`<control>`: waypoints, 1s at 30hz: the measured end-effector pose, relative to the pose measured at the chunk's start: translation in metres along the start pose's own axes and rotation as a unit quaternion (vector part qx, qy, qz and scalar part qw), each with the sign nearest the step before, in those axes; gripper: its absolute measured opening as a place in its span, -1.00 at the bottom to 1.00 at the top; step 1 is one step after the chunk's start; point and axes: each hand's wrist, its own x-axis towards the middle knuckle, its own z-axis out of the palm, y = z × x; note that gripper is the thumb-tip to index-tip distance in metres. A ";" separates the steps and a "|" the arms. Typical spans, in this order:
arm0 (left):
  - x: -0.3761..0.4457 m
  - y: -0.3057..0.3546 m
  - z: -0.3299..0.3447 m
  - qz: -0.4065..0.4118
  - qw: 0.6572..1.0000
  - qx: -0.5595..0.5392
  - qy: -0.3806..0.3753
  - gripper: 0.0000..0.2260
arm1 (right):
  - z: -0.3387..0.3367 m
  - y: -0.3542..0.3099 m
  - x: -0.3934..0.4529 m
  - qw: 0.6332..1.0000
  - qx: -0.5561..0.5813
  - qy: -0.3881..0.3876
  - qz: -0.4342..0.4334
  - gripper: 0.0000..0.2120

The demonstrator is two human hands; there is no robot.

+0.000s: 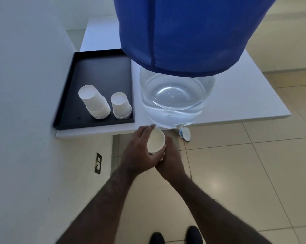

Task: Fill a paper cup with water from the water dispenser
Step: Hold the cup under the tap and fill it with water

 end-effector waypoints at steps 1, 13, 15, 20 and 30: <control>-0.003 0.001 0.004 0.005 1.000 0.000 -0.021 -0.35 | -0.002 0.008 -0.004 1.000 -0.012 0.009 0.017 -0.43; 0.019 0.033 0.041 0.027 0.995 0.040 -0.082 -0.28 | -0.035 0.085 -0.015 0.978 0.002 0.024 0.208 -0.38; 0.027 0.039 0.045 0.058 0.994 0.058 -0.078 -0.34 | -0.041 0.088 -0.006 0.978 0.009 0.033 0.207 -0.37; 0.038 0.043 0.055 0.108 0.986 0.112 -0.063 -0.58 | -0.051 0.090 0.013 0.980 0.015 0.052 0.190 -0.30; 0.041 0.056 0.061 0.093 0.983 0.154 -0.025 -0.79 | -0.053 0.095 0.023 0.980 0.014 0.053 0.190 -0.30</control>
